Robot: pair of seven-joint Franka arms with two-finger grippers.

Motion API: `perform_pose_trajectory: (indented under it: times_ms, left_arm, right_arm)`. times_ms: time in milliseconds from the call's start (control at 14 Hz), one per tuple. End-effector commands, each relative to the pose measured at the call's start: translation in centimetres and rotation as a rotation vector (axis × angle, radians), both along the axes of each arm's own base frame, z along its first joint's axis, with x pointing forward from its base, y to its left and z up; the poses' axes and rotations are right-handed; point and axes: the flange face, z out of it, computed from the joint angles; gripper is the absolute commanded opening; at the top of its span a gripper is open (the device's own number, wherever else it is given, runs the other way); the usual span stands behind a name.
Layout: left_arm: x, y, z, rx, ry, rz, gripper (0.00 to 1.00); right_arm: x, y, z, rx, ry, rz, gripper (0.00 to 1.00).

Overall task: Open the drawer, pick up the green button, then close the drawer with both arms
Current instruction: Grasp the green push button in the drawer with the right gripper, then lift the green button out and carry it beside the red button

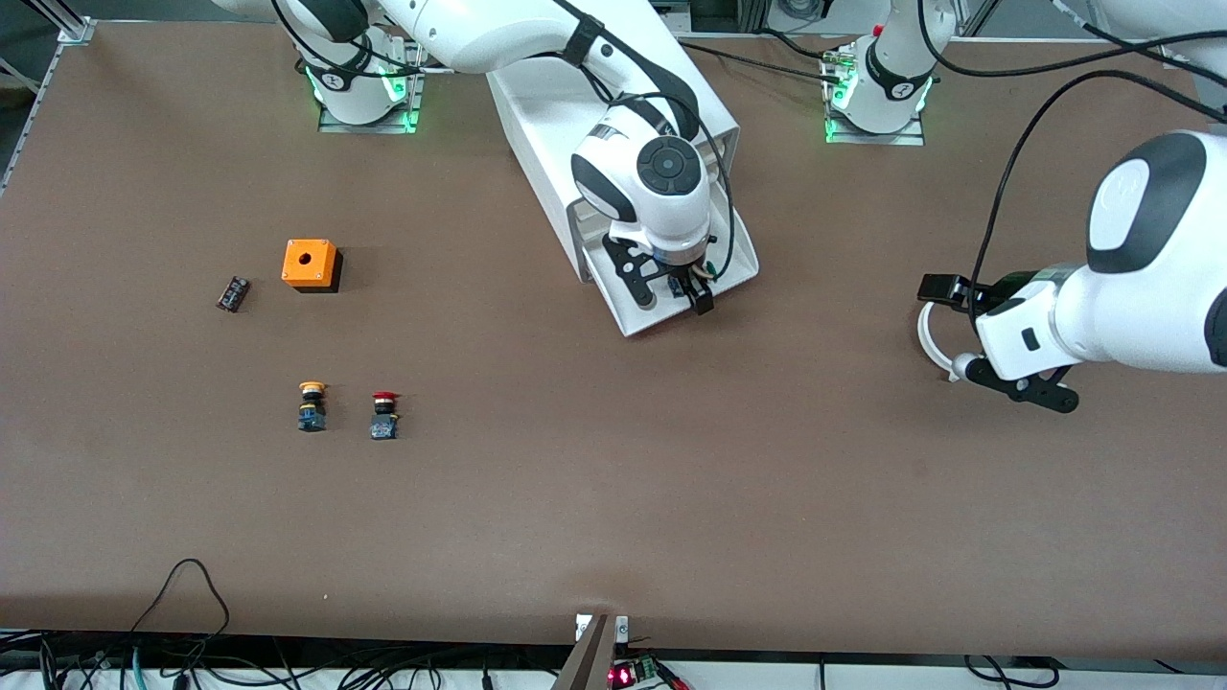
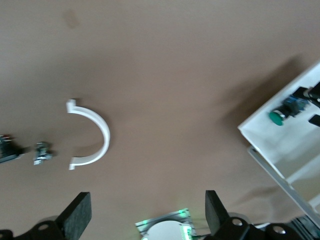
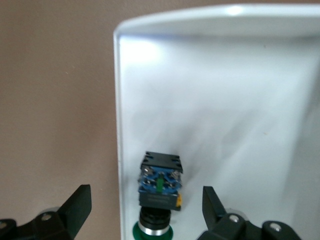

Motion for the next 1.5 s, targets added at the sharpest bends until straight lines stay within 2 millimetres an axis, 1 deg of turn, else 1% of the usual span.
perform_pose_trajectory:
  times_ms: [0,143,214,286,357,500,643,714,786,857,929,1071,1143,1214,1286,1357,1429]
  left_arm:
    - [0.4,1.8,3.3,0.047,-0.067,0.027,1.0]
    - [0.6,2.0,4.5,0.045,-0.094,0.038,1.0]
    - [0.6,2.1,4.5,0.046,-0.094,0.038,1.0]
    - [0.6,2.2,4.5,0.045,-0.096,0.041,1.0]
    - [0.6,2.2,4.5,0.045,-0.096,0.043,1.0]
    - [0.6,2.4,4.4,0.048,-0.094,0.047,1.0]
    - [0.6,2.4,4.5,0.05,-0.097,0.058,1.0]
    - [0.6,2.4,4.5,0.053,-0.097,0.071,1.0]
    - [0.6,2.2,4.5,0.052,-0.096,0.078,1.0]
    - [0.6,2.2,4.5,0.05,-0.096,0.078,1.0]
    - [0.6,2.2,4.5,0.05,-0.096,0.078,1.0]
    - [0.6,2.2,4.5,0.05,-0.096,0.078,1.0]
    - [0.6,2.4,4.5,0.053,-0.096,0.08,1.0]
    - [0.6,2.4,4.5,0.053,-0.096,0.08,1.0]
    - [0.5,2.5,4.7,0.051,-0.099,0.082,1.0]
    - [0.6,2.5,4.7,0.052,-0.101,0.085,1.0]
    - [0.6,2.5,4.7,0.051,-0.101,0.084,1.0]
  right_arm:
    - [-0.6,0.0,-0.6,-0.001,0.001,-0.013,0.96]
    - [-1.0,-0.1,-1.4,-0.011,0.002,-0.004,0.9]
    - [-1.0,-0.2,-1.6,-0.014,0.004,-0.004,0.86]
    - [-1.0,-0.2,-1.5,-0.013,0.002,0.004,0.77]
    - [-1.0,-0.2,-1.4,-0.01,0.004,0.008,0.66]
    - [-0.8,-0.3,-1.2,-0.008,0.002,0.008,0.49]
    - [-0.8,-0.3,-1.2,-0.008,0.001,0.008,0.23]
    - [-0.7,-0.3,-1.0,-0.007,-0.002,0.009,0.13]
    - [-0.5,-0.4,-0.5,-0.002,-0.007,0.012,0.07]
    - [-0.3,-0.5,-0.1,0.001,-0.006,0.027,0.06]
    - [-0.1,-0.6,0.9,0.009,-0.016,0.044,0.05]
    - [1.1,-1.1,2.6,0.018,-0.026,0.078,0.03]
    - [2.0,-1.3,4.3,0.025,-0.036,0.097,0.03]
    - [2.9,-1.8,5.6,0.026,-0.039,0.121,0.03]
    - [3.8,-2.7,6.0,0.015,-0.032,0.155,0.03]
    - [4.8,-3.8,6.8,0.008,-0.032,0.192,0.03]
    - [5.7,-4.9,8.1,0.009,-0.041,0.241,0.03]
